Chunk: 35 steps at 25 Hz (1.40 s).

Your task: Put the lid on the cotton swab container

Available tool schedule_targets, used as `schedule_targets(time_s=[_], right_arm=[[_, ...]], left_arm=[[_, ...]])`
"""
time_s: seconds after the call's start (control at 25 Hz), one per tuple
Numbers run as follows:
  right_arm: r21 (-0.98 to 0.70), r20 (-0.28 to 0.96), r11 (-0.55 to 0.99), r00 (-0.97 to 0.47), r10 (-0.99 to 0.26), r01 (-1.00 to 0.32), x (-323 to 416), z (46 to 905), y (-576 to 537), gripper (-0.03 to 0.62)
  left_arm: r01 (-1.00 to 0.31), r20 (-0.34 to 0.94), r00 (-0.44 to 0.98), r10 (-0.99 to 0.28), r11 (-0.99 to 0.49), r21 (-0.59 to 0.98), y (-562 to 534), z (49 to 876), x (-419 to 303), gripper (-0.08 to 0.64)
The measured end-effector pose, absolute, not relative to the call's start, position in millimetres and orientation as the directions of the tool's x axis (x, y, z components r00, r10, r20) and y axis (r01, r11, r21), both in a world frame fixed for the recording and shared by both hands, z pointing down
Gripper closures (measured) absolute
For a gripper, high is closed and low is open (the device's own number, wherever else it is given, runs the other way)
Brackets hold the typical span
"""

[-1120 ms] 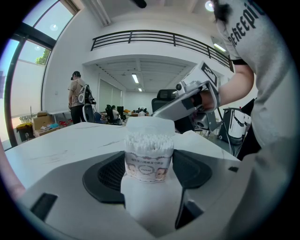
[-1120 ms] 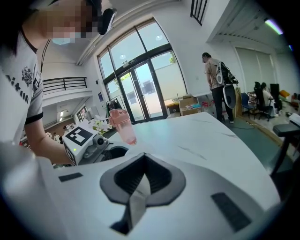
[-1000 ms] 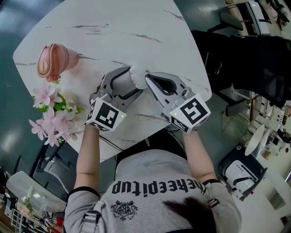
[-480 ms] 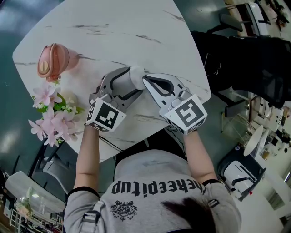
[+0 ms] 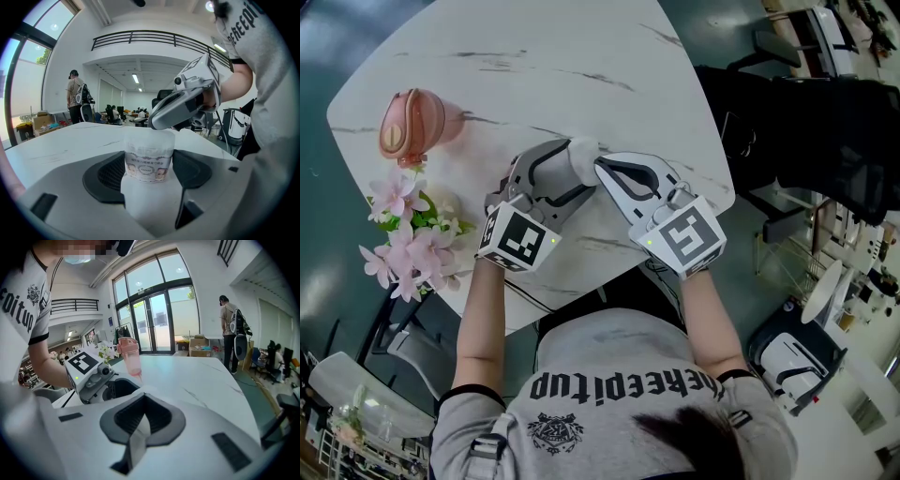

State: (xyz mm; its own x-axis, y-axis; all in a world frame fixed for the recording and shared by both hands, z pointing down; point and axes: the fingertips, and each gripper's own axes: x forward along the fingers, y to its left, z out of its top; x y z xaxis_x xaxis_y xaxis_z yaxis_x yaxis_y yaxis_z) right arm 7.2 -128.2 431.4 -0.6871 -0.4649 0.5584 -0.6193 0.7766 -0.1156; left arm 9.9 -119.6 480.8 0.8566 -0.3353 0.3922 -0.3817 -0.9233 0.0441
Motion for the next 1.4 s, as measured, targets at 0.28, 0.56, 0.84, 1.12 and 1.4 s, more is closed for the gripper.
schedule_targets(time_s=[0.28, 0.56, 0.84, 1.12, 1.4], right_arm=[[-0.138, 0.555, 0.779, -0.699, -0.451, -0.612, 0, 432, -126, 0.581], [-0.180, 0.590, 0.760, -0.687, -0.424, -0.625, -2, 434, -129, 0.582], [-0.193, 0.647, 0.762, -0.664, -0.375, -0.618, -3, 436, -129, 0.583], [-0.176, 0.627, 0.757, -0.665, -0.406, -0.629, -3, 434, -129, 0.582], [-0.128, 0.598, 0.757, -0.659, -0.457, -0.641, -5, 434, -129, 0.582]], left_arm=[[-0.383, 0.391, 0.857, -0.337, -0.922, 0.045, -120, 481, 9, 0.236], [-0.387, 0.391, 0.855, -0.341, -0.921, 0.045, -121, 481, 9, 0.236], [-0.389, 0.393, 0.854, -0.342, -0.920, 0.043, -121, 481, 9, 0.236], [-0.403, 0.392, 0.848, -0.356, -0.914, 0.044, -122, 481, 9, 0.236], [-0.456, 0.388, 0.828, -0.406, -0.889, 0.044, -121, 477, 0, 0.236]])
